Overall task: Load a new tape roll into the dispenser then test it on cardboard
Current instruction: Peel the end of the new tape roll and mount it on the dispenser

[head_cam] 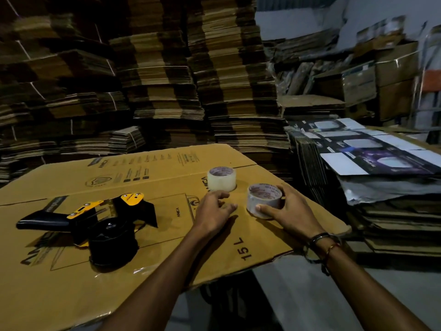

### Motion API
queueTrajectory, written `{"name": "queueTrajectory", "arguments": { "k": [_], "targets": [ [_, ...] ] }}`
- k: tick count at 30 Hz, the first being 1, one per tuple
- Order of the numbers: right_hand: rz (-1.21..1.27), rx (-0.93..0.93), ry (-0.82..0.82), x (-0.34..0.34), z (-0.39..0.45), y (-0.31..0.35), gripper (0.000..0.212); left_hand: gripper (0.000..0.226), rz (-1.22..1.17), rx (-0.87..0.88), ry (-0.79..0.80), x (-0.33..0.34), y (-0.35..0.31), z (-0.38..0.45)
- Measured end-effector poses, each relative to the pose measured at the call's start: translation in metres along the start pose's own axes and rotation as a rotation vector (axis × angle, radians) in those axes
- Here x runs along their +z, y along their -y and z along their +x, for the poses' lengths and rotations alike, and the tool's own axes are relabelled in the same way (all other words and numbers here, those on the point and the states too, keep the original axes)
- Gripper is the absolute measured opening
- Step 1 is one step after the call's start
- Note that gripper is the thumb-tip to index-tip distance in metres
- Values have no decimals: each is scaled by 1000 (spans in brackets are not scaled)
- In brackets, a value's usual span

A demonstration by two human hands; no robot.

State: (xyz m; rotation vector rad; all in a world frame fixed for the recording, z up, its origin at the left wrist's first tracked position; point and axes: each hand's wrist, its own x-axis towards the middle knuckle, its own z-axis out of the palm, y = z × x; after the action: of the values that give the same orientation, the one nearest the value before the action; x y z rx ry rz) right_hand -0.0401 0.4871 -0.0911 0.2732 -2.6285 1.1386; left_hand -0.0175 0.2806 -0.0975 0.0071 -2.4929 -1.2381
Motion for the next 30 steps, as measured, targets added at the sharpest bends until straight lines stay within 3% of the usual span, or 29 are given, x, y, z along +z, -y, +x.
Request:
{"name": "queueTrajectory", "arguments": {
  "k": [2, 4, 6, 9, 15, 20, 30],
  "targets": [
    [-6, -4, -4, 4, 1, -4, 81, 42, 22, -6, -52, 4, 5, 10],
    [-31, -19, -5, 5, 1, -6, 92, 46, 34, -25, -109, 8, 12, 23],
    [-51, -44, -43, 6, 1, -5, 103, 57, 34, -66, -185, 10, 20, 37],
    [-62, -122, -144, 7, -3, -3, 100, 80, 33, -141, -270, 11, 31, 60],
    [-16, -145, -157, 10, -9, -7, 91, 115, -30, -210, -171, 16, 39, 99],
    [-55, -176, -166, 14, -8, -10, 89, 122, -97, -209, -88, 21, 44, 117],
    [-67, -224, -193, 12, -12, -9, 74, 112, -186, -121, -76, 5, 31, 88]
  ]
}}
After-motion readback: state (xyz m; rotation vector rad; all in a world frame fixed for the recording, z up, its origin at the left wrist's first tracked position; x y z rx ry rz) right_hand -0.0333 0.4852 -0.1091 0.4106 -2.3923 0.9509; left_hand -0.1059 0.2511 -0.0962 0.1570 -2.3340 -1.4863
